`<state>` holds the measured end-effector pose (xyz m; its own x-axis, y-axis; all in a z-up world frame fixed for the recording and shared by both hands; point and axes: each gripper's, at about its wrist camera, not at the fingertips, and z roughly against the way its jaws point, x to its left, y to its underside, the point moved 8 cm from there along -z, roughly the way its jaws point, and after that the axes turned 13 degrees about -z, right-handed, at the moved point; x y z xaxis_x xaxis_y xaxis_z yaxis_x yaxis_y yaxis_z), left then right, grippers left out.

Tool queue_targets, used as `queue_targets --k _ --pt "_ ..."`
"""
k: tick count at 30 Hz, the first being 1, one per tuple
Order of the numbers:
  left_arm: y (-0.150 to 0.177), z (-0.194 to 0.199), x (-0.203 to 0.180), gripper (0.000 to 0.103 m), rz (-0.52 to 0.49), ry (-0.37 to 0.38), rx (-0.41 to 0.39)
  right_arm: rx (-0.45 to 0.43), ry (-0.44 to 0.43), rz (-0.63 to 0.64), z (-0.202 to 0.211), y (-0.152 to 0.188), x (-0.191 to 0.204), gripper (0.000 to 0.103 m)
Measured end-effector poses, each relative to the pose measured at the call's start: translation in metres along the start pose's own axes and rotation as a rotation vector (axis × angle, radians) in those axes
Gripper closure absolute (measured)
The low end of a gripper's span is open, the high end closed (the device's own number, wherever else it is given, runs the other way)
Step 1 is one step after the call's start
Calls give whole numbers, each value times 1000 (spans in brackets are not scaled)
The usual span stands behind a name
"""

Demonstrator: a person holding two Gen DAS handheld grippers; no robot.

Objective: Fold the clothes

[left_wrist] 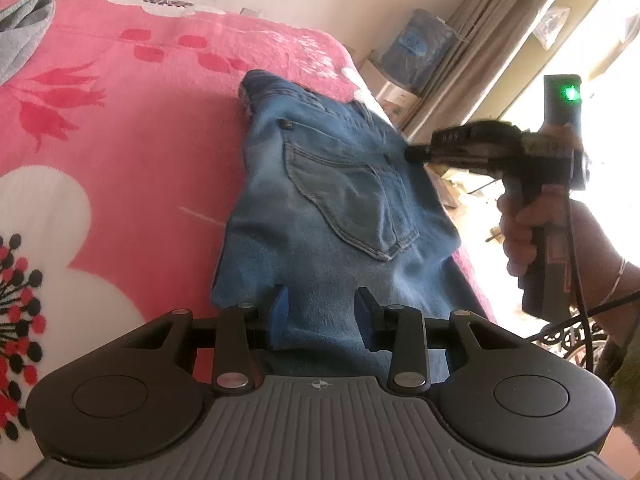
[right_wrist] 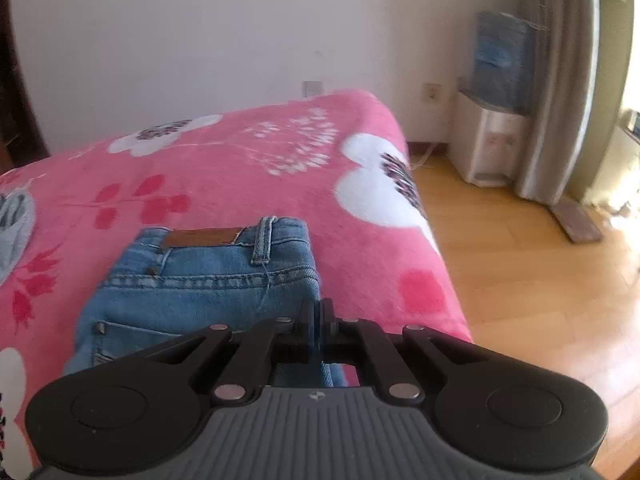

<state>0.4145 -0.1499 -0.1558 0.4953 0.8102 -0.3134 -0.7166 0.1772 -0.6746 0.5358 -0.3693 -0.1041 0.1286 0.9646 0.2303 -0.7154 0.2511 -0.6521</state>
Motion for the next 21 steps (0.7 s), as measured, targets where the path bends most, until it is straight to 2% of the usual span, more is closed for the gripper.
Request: queue_targets --k 6,9,10,12,18,21 --pt "0 -2 -1 67 -8 -8 -1 22 -21 7 -26 4 -6 99" --pt "-1 -2 0 67 -6 -9 -2 25 -21 -16 -29 -1 -13 86" --pt "-1 -2 0 67 -5 -7 -3 16 -18 -38 -23 -5 -18 77" --pt "-1 -2 1 67 -1 -2 -5 -23 -14 -92 -1 -12 -30 77" --pt "-4 -5 2 67 -2 -4 -5 49 -142 -94 70 11 -41 79" --pt "-5 -6 2 67 -9 -11 -5 107 -166 -26 91 38 -33 81"
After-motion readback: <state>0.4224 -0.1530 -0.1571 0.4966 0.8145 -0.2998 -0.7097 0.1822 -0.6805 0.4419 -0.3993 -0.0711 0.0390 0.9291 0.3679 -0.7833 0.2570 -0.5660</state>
